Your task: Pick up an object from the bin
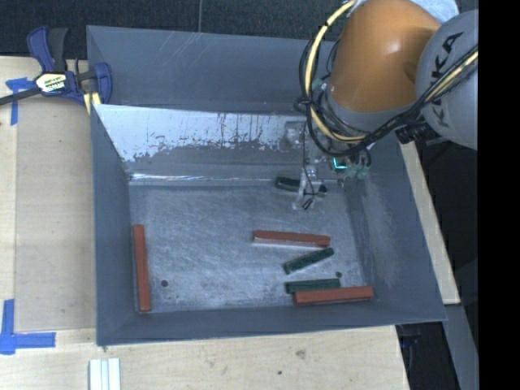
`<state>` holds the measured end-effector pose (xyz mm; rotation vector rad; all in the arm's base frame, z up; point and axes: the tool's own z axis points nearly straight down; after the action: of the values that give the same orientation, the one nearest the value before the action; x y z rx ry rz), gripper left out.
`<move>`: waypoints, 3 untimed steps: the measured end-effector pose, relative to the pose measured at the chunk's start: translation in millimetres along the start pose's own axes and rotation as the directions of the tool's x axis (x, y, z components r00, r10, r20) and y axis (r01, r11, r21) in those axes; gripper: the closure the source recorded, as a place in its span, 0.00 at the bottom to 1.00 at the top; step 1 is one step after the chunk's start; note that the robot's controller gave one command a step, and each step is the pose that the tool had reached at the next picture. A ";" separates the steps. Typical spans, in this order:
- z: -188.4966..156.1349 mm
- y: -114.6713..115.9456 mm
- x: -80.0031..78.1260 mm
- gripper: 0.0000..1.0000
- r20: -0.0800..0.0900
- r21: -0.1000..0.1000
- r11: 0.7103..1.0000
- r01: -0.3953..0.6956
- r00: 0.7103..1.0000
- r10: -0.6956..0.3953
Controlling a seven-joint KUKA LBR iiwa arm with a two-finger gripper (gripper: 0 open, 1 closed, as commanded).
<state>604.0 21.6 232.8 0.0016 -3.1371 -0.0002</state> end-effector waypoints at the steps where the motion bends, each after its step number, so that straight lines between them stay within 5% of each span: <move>1: 130.8 -6.2 70.7 0.00 -0.004 0.000 0.997 0.079 0.997 -0.079; 2: 126.3 -6.2 67.2 1.00 0.007 0.001 0.997 0.077 0.997 -0.077; 3: 126.3 -6.2 67.2 0.00 0.007 0.001 0.997 0.077 0.997 -0.077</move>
Offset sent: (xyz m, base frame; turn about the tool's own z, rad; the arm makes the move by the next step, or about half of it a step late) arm -0.0683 -0.0057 -0.1261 -0.0793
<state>536.2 15.4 106.8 0.1229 -3.1416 0.0000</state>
